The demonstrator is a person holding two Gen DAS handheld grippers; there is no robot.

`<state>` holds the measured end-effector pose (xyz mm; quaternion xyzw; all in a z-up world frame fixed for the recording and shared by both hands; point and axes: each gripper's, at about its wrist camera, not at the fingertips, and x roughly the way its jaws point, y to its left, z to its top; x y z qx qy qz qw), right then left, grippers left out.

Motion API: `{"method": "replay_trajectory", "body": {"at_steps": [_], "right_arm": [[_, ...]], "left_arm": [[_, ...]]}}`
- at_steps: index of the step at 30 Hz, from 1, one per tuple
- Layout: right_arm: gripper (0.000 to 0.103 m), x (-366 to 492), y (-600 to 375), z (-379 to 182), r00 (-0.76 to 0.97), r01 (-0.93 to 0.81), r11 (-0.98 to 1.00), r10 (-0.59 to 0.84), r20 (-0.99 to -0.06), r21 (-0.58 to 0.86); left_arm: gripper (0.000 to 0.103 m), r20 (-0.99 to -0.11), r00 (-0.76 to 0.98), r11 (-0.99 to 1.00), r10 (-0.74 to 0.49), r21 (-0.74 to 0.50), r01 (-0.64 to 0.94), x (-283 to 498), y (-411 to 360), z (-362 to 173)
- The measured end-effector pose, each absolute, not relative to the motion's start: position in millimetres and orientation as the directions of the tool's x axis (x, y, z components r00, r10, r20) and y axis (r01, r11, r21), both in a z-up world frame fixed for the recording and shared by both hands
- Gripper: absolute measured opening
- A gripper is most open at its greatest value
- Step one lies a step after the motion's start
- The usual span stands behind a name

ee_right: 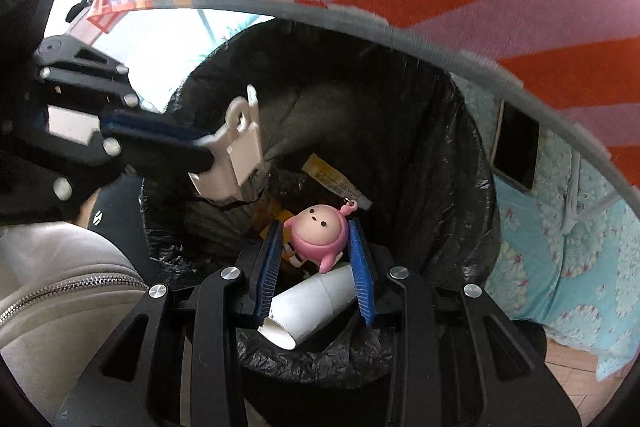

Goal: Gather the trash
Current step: 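Open both tools over the bag to drop the toy and tray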

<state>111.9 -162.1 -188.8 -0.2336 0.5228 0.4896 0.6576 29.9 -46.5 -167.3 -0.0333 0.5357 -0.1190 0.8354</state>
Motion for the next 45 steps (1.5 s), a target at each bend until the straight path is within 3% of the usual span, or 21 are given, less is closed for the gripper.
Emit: {"method": "replay_trajectory", "body": {"at_steps": [22,28,35,38,39,40,45], "right_arm": [[0.034,121.1,-156.4,-204.8,-0.06,-0.873,0.429,0.375,-0.925,0.23],[0.06,125.5,-159.5,-194.5,-0.05,-0.864,0.438,0.417,-0.908,0.249],[0.06,132.3,-170.0,-176.8,-0.023,-0.856,0.454,0.446,-0.895,0.248],[0.06,134.3,-173.0,-168.9,-0.013,-0.857,0.454,0.453,-0.891,0.244],[0.06,134.1,-174.1,-166.4,-0.009,-0.858,0.454,0.455,-0.89,0.241],[0.06,134.0,-175.2,-163.5,-0.007,-0.859,0.452,0.457,-0.889,0.24],[0.061,132.6,-178.8,-144.4,-0.009,-0.866,0.436,0.477,-0.879,0.246]], "left_arm": [[0.004,-0.915,0.316,0.968,-0.25,-0.233,0.092,51.8,-41.7,-220.1],[0.004,-0.909,0.335,0.968,-0.25,-0.236,0.083,49.8,-42.9,-214.0],[0.007,-0.917,0.339,0.978,-0.21,-0.202,0.06,40.7,-39.4,-204.3],[0.033,-0.917,0.351,0.981,-0.192,-0.188,0.046,39.4,-40.9,-199.8],[0.054,-0.914,0.358,0.982,-0.188,-0.185,0.042,38.6,-39.6,-197.1],[0.064,-0.91,0.376,0.984,-0.177,-0.176,0.037,36.9,-38.8,-192.5],[0.065,-0.882,0.428,0.98,-0.195,-0.194,0.047,30.3,-36.4,-167.6]]}}
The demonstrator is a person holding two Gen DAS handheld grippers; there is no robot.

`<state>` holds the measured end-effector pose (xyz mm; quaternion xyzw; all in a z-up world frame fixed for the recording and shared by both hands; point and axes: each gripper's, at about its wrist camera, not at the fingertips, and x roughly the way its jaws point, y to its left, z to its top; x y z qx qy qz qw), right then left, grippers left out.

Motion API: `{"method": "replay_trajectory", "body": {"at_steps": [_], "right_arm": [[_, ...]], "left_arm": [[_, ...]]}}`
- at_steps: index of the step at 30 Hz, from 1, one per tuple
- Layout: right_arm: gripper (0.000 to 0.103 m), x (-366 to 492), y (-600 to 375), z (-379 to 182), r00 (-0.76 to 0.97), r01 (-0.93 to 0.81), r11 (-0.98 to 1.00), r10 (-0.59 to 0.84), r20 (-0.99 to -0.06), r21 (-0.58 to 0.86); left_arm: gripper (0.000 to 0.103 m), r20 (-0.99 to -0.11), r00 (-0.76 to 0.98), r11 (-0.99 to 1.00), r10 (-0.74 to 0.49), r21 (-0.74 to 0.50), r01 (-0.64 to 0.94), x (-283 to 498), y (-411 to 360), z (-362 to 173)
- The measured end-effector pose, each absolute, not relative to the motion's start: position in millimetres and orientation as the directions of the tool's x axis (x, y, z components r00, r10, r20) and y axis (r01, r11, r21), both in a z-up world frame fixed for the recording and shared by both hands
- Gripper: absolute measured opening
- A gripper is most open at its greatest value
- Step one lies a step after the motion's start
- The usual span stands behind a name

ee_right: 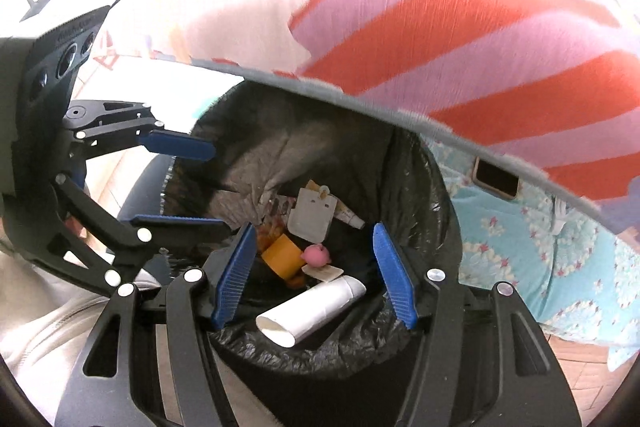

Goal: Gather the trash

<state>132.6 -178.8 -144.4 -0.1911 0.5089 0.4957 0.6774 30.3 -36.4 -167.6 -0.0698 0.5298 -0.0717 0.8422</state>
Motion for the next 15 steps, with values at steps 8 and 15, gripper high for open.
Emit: {"method": "replay_trajectory", "body": {"at_steps": [8,15], "right_arm": [[0.088,127.9,-188.3,-93.6,-0.008,-0.882,0.394,0.537,-0.843,0.259],[0.096,117.5,-193.5,-69.6,-0.025,-0.902,0.357,0.523,-0.852,0.245]], "left_arm": [[0.085,-0.849,0.487,0.978,-0.204,-0.203,0.055,17.1,-34.5,-119.3],[0.095,-0.821,0.541,0.982,-0.182,-0.18,0.058,2.8,-34.5,-88.2]]}}
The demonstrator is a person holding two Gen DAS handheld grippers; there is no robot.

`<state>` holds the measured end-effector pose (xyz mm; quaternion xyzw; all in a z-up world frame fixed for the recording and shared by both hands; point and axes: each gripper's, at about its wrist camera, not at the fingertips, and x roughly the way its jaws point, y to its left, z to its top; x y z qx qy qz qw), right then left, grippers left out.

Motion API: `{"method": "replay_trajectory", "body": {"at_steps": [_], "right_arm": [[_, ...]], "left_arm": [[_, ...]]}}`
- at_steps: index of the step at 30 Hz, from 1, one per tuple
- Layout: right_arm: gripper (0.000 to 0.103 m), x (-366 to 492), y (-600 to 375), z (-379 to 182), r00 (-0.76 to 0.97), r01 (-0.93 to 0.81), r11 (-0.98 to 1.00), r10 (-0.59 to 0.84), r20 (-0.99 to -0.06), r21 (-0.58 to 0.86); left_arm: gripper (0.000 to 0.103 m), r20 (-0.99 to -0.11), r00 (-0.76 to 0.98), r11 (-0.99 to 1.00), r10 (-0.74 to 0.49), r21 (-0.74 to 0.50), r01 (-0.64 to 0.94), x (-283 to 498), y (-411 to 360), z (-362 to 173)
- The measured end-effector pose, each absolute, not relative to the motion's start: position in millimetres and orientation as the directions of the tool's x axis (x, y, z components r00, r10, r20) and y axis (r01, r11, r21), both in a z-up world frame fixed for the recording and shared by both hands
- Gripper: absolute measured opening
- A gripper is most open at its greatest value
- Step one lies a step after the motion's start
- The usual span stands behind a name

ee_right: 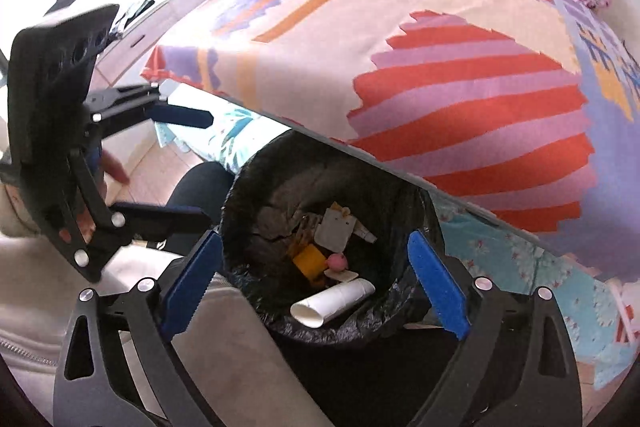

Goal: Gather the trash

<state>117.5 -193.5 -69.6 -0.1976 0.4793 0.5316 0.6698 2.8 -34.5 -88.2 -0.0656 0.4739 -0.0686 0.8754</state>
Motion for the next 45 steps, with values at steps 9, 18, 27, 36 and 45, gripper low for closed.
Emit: {"method": "replay_trajectory", "body": {"at_steps": [9,18,27,36,45], "right_arm": [[0.096,107.1,-200.1,-54.0,-0.026,-0.91,0.34,0.525,-0.851,0.238],[0.096,98.5,-202.3,-44.4,-0.018,-0.923,0.321,0.519,-0.854,0.214],[0.096,97.8,-202.1,-43.9,-0.017,-0.924,0.319,0.519,-0.854,0.212],[0.096,96.5,-201.9,-42.7,-0.014,-0.926,0.316,0.52,-0.854,0.208],[0.096,96.1,-201.0,-42.7,-0.016,-0.927,0.312,0.522,-0.853,0.208]], "left_arm": [[0.095,-0.803,0.571,0.984,-0.171,-0.163,0.066,-13.8,-39.4,-66.7],[0.095,-0.79,0.588,0.983,-0.174,-0.174,0.058,-19.7,-40.7,-59.0],[0.095,-0.788,0.592,0.983,-0.169,-0.176,0.046,-21.5,-40.3,-57.8],[0.095,-0.786,0.593,0.982,-0.174,-0.184,0.044,-20.7,-40.0,-57.6],[0.095,-0.78,0.598,0.981,-0.184,-0.181,0.065,-22.3,-43.0,-57.2]]}}
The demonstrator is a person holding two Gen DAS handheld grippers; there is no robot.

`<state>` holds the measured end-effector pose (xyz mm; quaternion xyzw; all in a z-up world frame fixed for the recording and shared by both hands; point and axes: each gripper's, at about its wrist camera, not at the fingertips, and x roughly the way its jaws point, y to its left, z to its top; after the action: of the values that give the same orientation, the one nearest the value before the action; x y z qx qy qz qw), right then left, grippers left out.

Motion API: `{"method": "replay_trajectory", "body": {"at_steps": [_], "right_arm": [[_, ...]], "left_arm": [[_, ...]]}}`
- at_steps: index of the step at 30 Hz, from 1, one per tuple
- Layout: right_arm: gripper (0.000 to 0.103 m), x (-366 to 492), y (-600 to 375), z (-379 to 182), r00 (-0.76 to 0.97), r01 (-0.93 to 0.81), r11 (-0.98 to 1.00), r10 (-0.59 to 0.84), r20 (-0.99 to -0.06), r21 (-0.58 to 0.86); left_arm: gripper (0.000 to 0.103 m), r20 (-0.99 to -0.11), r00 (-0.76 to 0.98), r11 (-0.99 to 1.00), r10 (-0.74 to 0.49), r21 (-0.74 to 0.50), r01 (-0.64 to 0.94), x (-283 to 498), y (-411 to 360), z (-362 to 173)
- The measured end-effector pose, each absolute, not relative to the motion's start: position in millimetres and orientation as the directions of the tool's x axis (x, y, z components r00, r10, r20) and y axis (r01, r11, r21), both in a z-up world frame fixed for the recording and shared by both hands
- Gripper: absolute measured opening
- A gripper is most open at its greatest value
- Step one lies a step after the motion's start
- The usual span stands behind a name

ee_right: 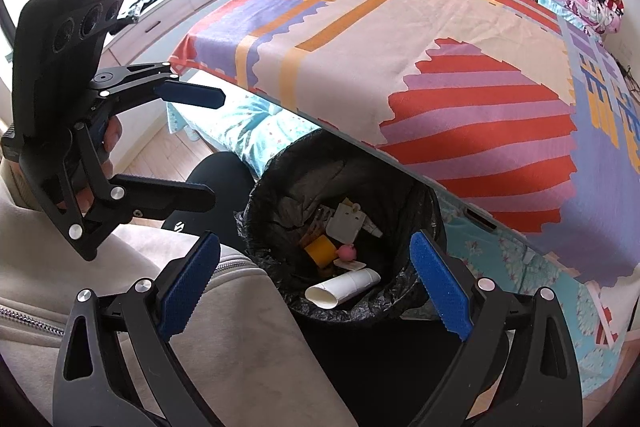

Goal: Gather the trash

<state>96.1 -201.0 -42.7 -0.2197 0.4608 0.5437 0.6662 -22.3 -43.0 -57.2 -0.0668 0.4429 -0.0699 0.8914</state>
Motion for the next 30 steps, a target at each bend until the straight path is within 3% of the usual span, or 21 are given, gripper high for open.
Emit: {"method": "replay_trajectory", "body": {"at_steps": [30], "right_arm": [[0.096,96.7,-201.6,-41.1,-0.007,-0.928,0.313,0.528,-0.849,0.203]], "left_arm": [[0.095,-0.782,0.595,0.981,-0.183,-0.186,0.058,-20.6,-42.7,-57.7]]}}
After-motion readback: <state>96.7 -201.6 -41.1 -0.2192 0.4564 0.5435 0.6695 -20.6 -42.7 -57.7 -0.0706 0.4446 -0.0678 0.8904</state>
